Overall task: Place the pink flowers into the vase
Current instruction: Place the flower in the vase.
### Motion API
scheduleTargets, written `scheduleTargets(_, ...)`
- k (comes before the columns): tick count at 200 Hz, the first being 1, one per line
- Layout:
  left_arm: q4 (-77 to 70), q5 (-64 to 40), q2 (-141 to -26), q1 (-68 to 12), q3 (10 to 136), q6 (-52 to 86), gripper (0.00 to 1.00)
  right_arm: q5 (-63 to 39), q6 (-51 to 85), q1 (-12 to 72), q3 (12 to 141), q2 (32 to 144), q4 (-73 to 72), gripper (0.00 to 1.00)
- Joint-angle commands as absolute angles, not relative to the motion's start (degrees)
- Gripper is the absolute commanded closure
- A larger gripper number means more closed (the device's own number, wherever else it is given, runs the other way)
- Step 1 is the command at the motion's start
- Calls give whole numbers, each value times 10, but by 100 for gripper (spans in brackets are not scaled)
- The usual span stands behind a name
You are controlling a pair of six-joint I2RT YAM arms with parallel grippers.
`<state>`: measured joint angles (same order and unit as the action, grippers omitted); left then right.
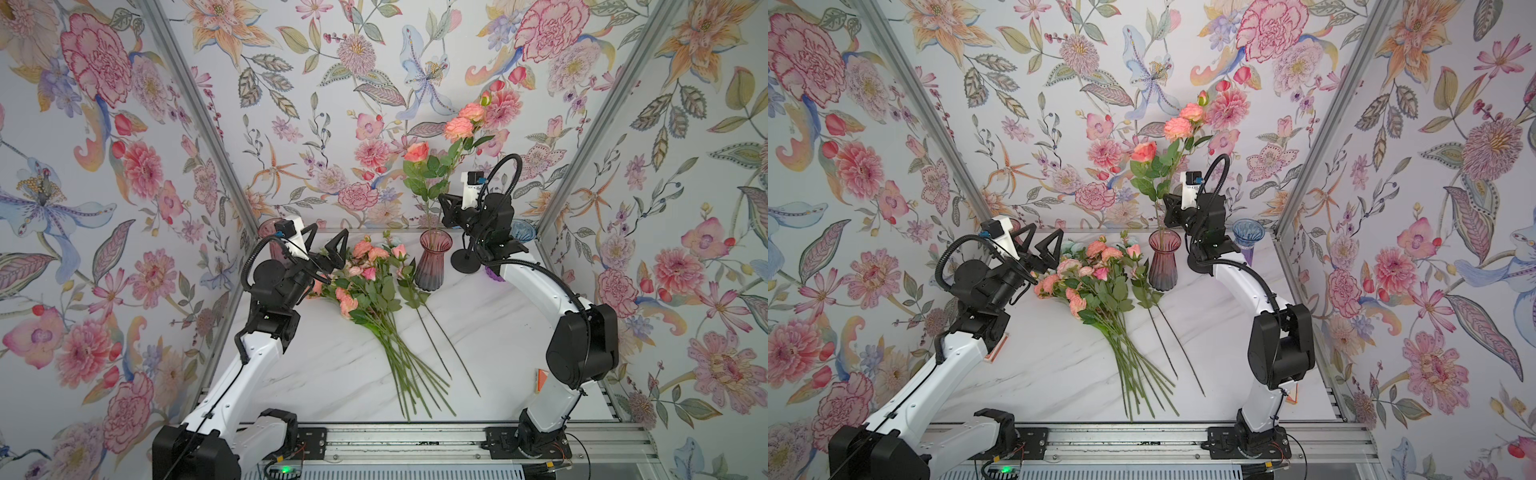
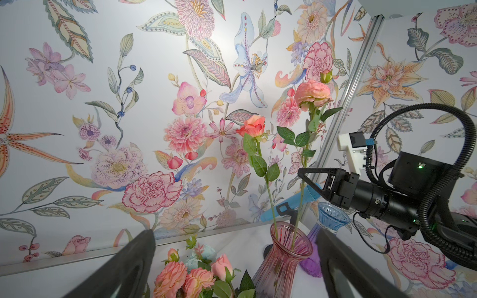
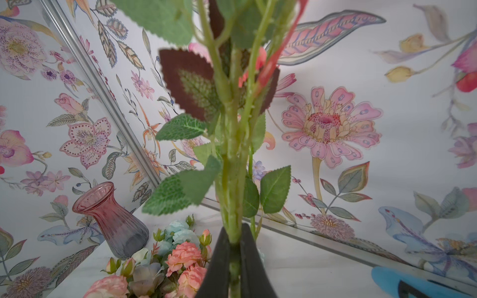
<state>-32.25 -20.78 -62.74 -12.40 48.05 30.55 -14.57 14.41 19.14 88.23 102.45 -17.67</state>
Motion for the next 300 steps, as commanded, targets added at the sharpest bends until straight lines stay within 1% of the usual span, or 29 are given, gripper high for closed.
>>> scheduleTargets(1,-343,-210,-627,-129,473,289,0,-157,153,196,875,1037,-182,88)
scheduleTargets(30,-343,-213,-627,-129,470,288,0,-159,140,201,880,1050,-159,82)
scheduleTargets(68,-345,-217,-630,-133,462,292,0,-157,135,202,873,1049,-148,66)
scheduleTargets(85,-348,-218,-632,-136,455,298,0,-154,134,201,865,1041,-149,62)
scheduleTargets(109,-343,-219,-636,-143,448,305,0,-151,130,202,856,1024,-146,50)
scheduleTargets(140,-324,-212,-637,-147,432,319,0,-145,116,209,833,987,-139,27)
scheduleTargets(149,-317,-211,-639,-148,427,327,0,-140,109,213,825,975,-137,16)
scheduleTargets(164,-306,-213,-644,-151,418,341,0,-136,98,218,812,954,-134,0)
scheduleTargets(206,-298,-209,-660,-161,373,397,0,-127,65,240,771,888,-120,1)
scheduleTargets(227,-297,-214,-672,-166,359,419,0,-133,26,263,757,859,-84,1)
scheduleTargets(256,-295,-204,-682,-167,346,444,0,-171,-4,295,716,819,-56,1)
scheduleTargets(276,-285,-189,-679,-166,345,445,0,-181,-23,328,698,810,-22,1)
scheduleTargets(300,-269,-169,-673,-166,352,442,0,-194,-21,367,679,825,-5,1)
